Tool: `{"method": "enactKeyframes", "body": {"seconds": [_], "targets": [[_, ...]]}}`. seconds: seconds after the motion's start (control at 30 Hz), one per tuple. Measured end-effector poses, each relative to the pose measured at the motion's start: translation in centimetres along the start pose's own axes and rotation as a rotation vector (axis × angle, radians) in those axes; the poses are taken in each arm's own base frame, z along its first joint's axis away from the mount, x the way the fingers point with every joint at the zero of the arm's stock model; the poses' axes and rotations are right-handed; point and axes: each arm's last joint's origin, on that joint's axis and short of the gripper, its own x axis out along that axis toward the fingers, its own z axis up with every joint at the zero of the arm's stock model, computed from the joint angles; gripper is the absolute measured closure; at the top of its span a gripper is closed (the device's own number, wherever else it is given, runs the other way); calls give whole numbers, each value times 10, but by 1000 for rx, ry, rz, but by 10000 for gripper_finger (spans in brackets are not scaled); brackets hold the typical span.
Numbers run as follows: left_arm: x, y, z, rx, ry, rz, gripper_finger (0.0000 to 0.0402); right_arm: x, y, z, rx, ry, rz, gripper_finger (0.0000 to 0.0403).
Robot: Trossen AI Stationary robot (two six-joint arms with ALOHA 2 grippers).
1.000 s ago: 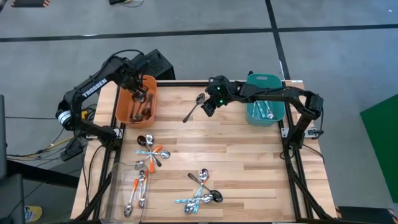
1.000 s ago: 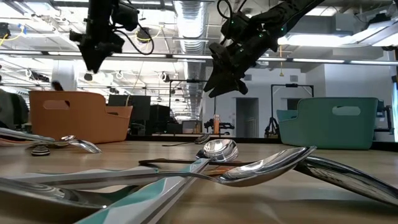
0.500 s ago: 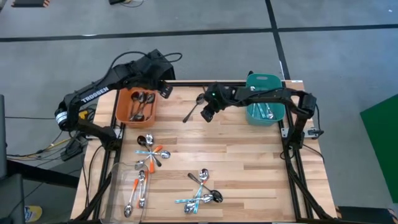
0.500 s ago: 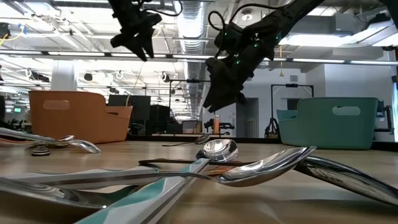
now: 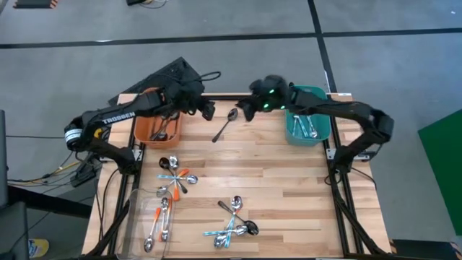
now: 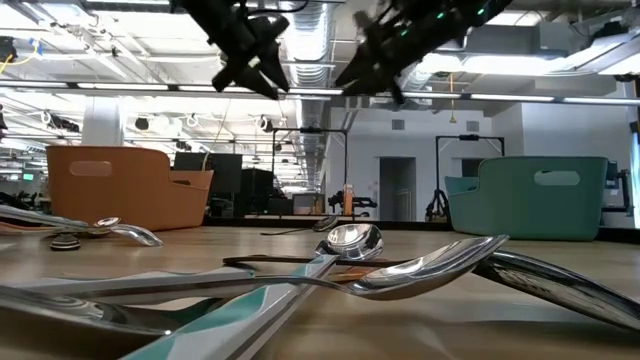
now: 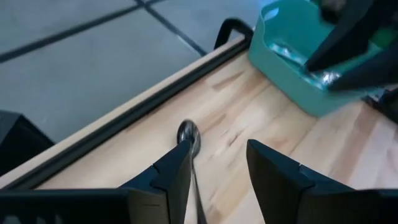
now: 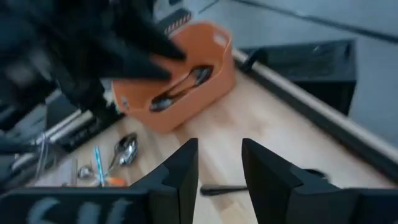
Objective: Sort silverware by color (type)
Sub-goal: Put the black spoon into the orange bin
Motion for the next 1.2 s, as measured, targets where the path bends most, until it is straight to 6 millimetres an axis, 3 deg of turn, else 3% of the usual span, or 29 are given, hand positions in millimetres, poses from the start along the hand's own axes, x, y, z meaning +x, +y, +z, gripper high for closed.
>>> {"method": "enactKeyframes", "body": {"seconds": [0.17, 0.3, 0.63, 0.9, 1.2], "targets": [[35, 2, -23, -11, -85, -37, 261, -38, -11, 14, 1, -12, -57, 260], [66, -2, -40, 0, -66, -46, 261, -52, -17, 11, 23, 54, -102, 260], [146, -5, -81, 48, 159, -1, 261, -53, 2, -3, 24, 144, -88, 260], [180, -6, -94, 58, 337, 51, 263, -51, 21, -11, 42, 167, -45, 260], [209, -10, -97, 118, 521, 80, 299, -50, 38, -18, 46, 181, -28, 260]]}}
